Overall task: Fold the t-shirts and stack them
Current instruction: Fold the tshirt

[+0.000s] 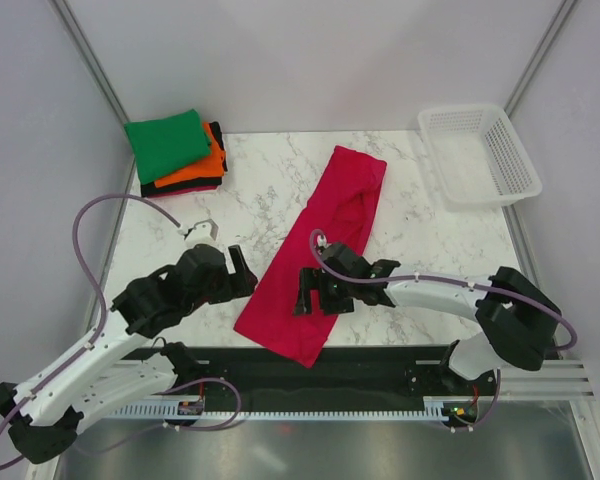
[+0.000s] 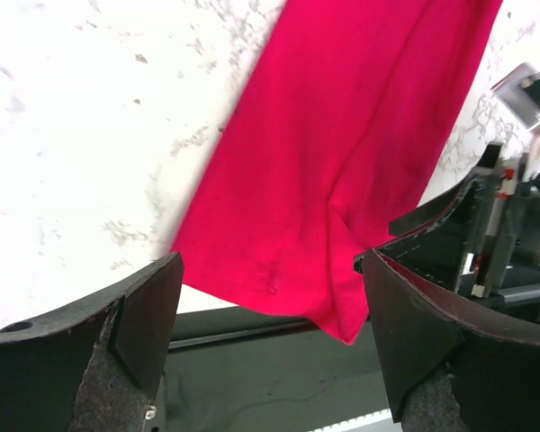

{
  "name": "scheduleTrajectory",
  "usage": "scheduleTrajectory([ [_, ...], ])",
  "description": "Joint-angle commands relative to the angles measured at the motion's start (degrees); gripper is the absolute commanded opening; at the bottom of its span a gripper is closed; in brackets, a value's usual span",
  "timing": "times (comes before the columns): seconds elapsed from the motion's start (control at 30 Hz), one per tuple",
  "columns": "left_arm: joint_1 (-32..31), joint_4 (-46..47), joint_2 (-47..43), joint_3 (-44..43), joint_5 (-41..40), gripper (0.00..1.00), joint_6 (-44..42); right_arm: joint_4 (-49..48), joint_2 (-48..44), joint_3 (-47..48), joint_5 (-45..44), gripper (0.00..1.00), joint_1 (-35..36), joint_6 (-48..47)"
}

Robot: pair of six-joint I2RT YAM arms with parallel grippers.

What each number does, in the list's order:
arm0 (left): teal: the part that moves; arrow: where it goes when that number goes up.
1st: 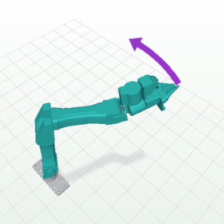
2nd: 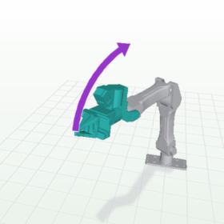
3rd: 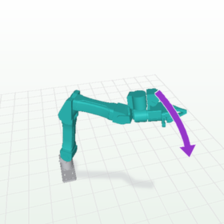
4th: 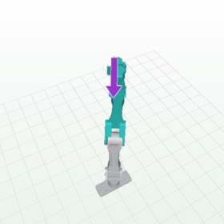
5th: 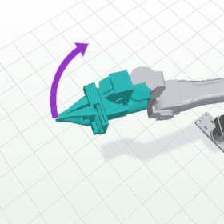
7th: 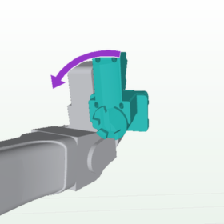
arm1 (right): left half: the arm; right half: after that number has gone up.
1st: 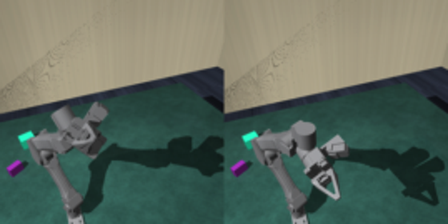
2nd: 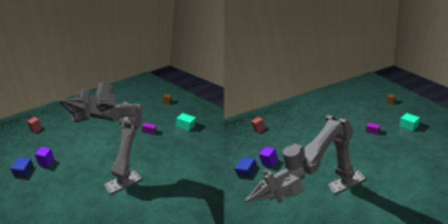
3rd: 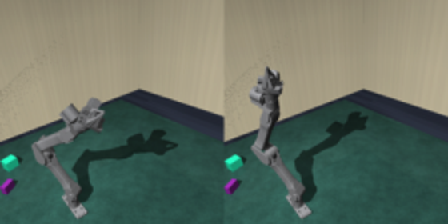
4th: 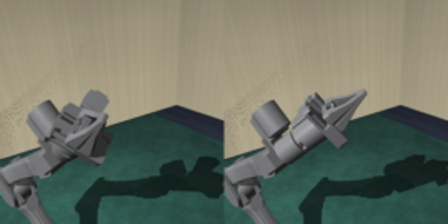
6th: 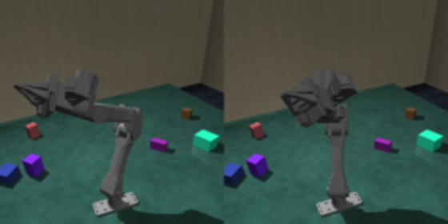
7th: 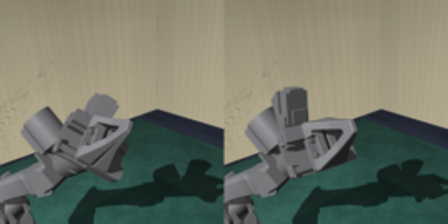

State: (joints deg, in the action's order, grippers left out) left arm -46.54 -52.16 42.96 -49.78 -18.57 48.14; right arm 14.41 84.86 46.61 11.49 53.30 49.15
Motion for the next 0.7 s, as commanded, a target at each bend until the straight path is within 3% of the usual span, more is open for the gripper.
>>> scheduleTrajectory([
  [0.0,0.31,-4.52,-2.17,-2.78,-6.73,0.88,-5.59,-5.97,3.37,1.73,-1.91,0.96,2.07,2.53],
  [0.4,0.4,-6.11,-10.7,-1.64,-12.19,0.99,-3.76,-8.18,8.66,4.27,-1.29,0.95,10.76,7.19],
  [0.67,0.31,-6.02,-11.49,-1.72,-12.55,0.99,-3.58,-5.1,14.09,18.42,-2.08,0.95,20.25,10.53],
])
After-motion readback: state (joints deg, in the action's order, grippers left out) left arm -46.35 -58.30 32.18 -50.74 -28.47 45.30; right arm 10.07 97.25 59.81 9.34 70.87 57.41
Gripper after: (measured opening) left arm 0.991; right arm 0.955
